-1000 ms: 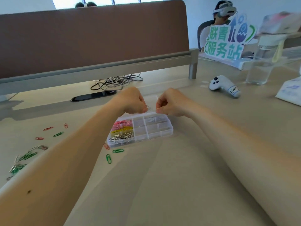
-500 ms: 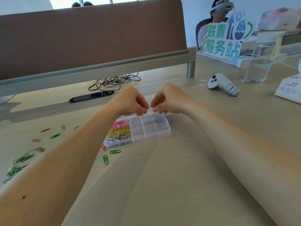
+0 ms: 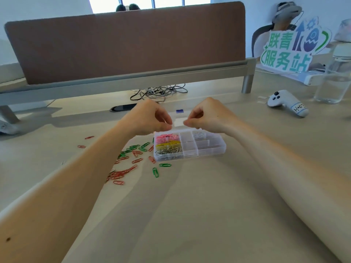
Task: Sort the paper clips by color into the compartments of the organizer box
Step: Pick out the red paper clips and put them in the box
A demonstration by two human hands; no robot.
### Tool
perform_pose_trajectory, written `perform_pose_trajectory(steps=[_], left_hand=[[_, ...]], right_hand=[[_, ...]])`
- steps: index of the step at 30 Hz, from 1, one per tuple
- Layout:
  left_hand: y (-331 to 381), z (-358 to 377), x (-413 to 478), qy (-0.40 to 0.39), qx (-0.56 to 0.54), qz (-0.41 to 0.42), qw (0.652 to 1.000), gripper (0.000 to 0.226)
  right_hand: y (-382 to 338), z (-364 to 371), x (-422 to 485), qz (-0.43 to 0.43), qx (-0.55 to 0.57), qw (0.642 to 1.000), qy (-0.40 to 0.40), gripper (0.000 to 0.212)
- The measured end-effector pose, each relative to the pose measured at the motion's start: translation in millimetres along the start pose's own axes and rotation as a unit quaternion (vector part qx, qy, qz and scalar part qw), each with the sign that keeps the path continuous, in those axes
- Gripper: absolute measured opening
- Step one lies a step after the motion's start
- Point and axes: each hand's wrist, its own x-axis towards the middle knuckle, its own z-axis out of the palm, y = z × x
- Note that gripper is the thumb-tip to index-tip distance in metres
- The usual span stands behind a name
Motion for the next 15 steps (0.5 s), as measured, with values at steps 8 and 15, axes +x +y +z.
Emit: perform_pose_trajectory(steps=[8, 15], left_hand=[[-77, -47, -79, 0.080, -0.007, -0.095, 0.992, 0.004], [-129, -59, -132, 0.079, -0.005, -0.147, 0.986, 0.004]], right_hand=[[-91, 57, 12, -0.103, -0.004, 0.986, -0.129, 0.011], [-143, 112, 26, -0.118, -0.084, 0.961, -0.235, 0.024]])
